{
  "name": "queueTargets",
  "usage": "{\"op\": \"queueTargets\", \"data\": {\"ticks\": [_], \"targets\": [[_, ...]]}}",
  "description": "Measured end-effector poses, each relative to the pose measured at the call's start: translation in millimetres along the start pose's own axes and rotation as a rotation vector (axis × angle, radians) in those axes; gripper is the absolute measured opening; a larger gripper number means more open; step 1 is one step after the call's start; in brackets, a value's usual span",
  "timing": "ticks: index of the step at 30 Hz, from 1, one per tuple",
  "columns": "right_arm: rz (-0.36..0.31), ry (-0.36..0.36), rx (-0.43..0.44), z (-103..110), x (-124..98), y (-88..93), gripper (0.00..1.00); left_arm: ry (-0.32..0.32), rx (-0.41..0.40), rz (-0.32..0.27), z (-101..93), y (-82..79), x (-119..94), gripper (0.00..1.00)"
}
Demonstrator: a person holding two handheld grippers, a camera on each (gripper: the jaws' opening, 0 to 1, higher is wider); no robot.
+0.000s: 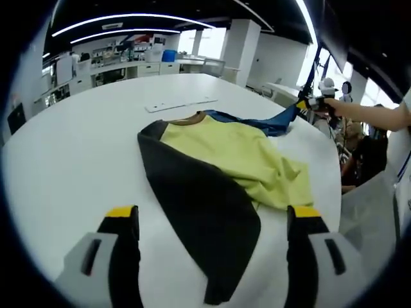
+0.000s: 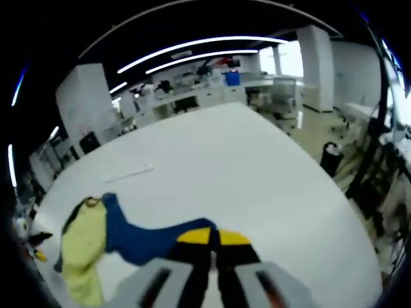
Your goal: Fold the garment on the visible template until the final outline fits inside the template.
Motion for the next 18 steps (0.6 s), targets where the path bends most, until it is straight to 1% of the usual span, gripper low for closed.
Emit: {"op": "queueTargets", "data": {"ticks": [2,6,10,13,14,17,18], "targets": [[0.019,0.022,-0.013,-4.8,4.2,0.1,0.0,-0.001,-0.001,0.009,1.5,3.0,1.4,0.93],[0.032,0.051,-0.027,-0.2,1.2,4.8,0.0,-0.002,-0.009,0.012,3.3,4.8,1.9,0.93],[0.062,0.074,-0.036,-4.3,5.6,8.8,0.0,-0.006,-0.014,0.015,4.7,4.4,2.0,0.93],[0.078,0.079,-0.051,-4.5,8.1,10.6,0.0,-0.009,-0.018,0.016,5.2,4.9,1.9,0.93],[0.083,0.079,-0.05,-9.4,13.1,9.4,0.0,-0.009,-0.02,0.016,5.3,5.4,1.9,0.93],[0.094,0.081,-0.057,-9.0,14.0,11.8,0.0,-0.012,-0.023,0.021,4.7,6.4,1.7,0.93],[0.1,0.08,-0.058,-24.5,27.9,14.3,0.0,-0.014,-0.026,0.024,4.5,6.9,1.5,0.93]]}}
Point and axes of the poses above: the point that each gripper's makers call its tool centre point, and the gripper's own axes: x roughly forward along the fingers, z roughly to its left, y roughly out of its underside, the point moved 10 cm from there along -x, roughly backward along the fingers, and after that the axes turned 11 degrees about -z, right-handed, at the moved point
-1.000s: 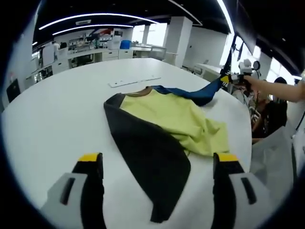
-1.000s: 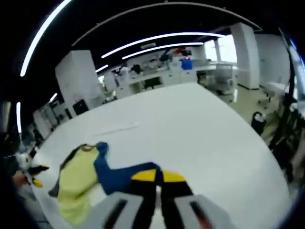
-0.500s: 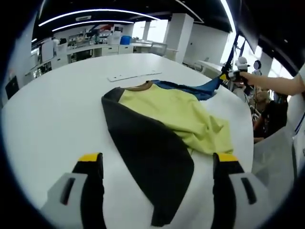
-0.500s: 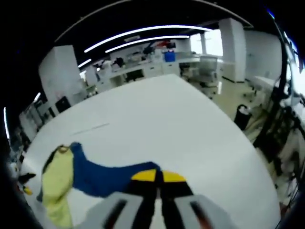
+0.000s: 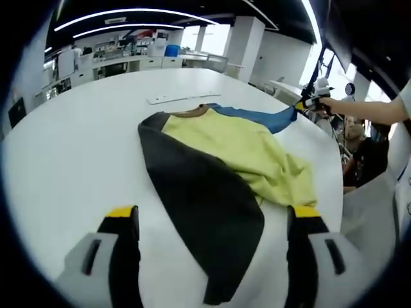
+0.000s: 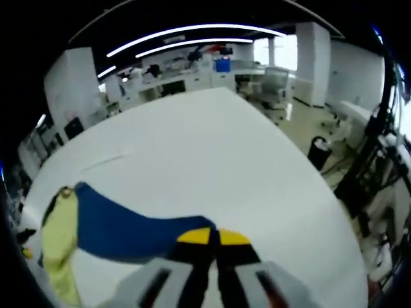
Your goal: Fold the garment on the visible template until the final outline fits inside the template.
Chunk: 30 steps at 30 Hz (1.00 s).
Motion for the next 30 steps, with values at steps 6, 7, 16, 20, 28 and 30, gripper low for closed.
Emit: {"op": "queueTargets", "data": {"ticks": [6,7,16,20,28,30], "targets": [[-0.005,-0.015,-0.003,-1.2,1.6,-0.7,0.0,-0.003,-0.005,0.0,-1.5,1.6,1.1,0.93],[-0.009,-0.02,-0.002,-1.7,1.9,-1.1,0.0,-0.004,-0.006,0.0,-2.1,1.5,1.5,0.93],[-0.055,-0.067,-0.016,-9.6,4.2,-7.8,0.18,0.0,-0.007,-0.006,-4.0,1.7,2.2,0.93],[-0.045,-0.063,0.004,-10.2,1.7,-0.5,0.33,0.0,-0.008,-0.007,-3.8,2.5,1.9,0.93],[0.0,-0.076,0.009,3.8,-14.6,25.5,0.28,0.001,-0.012,-0.01,-4.6,3.7,2.0,0.93],[0.009,-0.08,0.013,4.4,-8.9,31.9,0.26,0.001,-0.011,-0.009,-4.9,4.0,2.0,0.93]]}}
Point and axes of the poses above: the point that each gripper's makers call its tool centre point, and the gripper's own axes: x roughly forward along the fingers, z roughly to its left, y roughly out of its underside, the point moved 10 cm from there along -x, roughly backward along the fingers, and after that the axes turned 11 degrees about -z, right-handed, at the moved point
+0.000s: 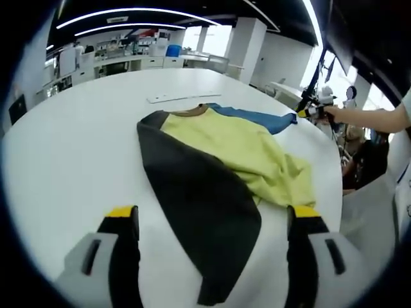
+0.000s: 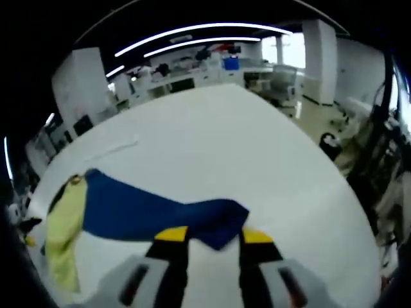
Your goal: Fold the garment on the visible template until the final outline fits inside the template.
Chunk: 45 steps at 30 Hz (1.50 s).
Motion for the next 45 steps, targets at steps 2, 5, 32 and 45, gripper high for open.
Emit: {"op": "queueTargets", "data": {"ticks": [2,5,32,45], "targets": [[0.008,-0.001,0.004,-0.7,-1.9,4.7,0.25,0.001,-0.001,0.0,-0.8,0.3,-0.3,0.93],[0.016,-0.001,0.02,-3.8,1.5,11.4,0.24,0.002,0.002,0.003,-0.4,0.7,-0.8,0.93],[-0.054,0.038,0.052,-10.8,4.5,2.6,0.0,-0.01,-0.023,0.007,-3.4,8.7,-7.5,0.92],[-0.084,0.056,0.066,-24.5,-16.1,-9.4,0.0,-0.001,-0.025,-0.009,-4.6,7.7,-5.8,0.92]]}}
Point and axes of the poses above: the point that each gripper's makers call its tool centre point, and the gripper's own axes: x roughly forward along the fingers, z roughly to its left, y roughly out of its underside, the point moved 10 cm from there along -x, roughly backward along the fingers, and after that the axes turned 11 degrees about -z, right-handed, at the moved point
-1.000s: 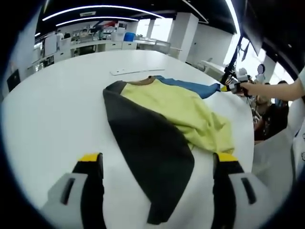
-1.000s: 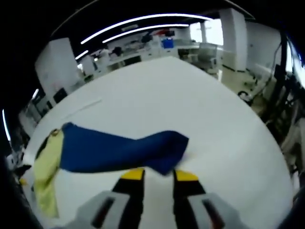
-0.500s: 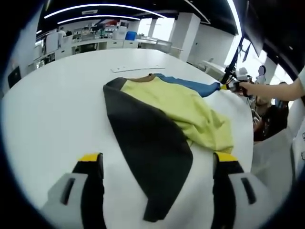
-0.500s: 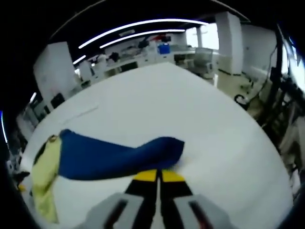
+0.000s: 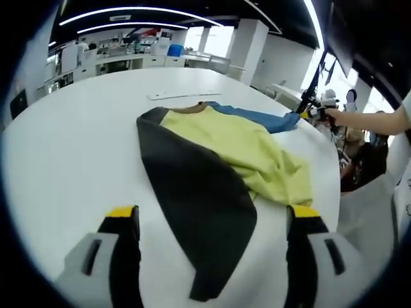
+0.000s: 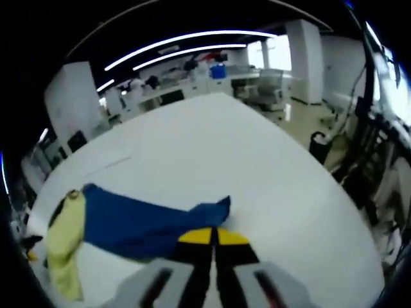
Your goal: Fold the garment on the visible template until the final outline fits inside the template.
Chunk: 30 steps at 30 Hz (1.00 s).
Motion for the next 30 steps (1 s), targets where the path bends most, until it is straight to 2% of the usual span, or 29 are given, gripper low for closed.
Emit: {"op": "queueTargets", "data": {"ticks": [2,12,19,23,27,30], "targets": [[0.001,0.001,0.006,1.0,-3.0,-0.7,0.0,0.001,0.0,-0.001,-0.9,0.5,0.2,0.92],[0.106,0.04,0.013,8.0,-9.5,15.8,0.0,0.002,-0.008,0.001,-0.9,2.5,-1.2,0.92],[0.12,0.047,0.02,-1.3,0.2,14.2,0.0,-0.005,-0.01,0.003,0.2,4.6,-2.7,0.92],[0.12,0.019,-0.007,-0.5,-1.1,14.2,0.01,-0.008,-0.014,0.001,1.6,4.8,-3.8,0.92],[0.096,-0.015,-0.013,-4.2,-2.5,11.4,0.25,-0.007,-0.014,-0.003,1.7,4.3,-3.4,0.92],[0.077,-0.054,-0.011,-3.5,-5.3,10.4,0.37,-0.005,-0.014,-0.006,1.2,3.6,-3.2,0.92]]}}
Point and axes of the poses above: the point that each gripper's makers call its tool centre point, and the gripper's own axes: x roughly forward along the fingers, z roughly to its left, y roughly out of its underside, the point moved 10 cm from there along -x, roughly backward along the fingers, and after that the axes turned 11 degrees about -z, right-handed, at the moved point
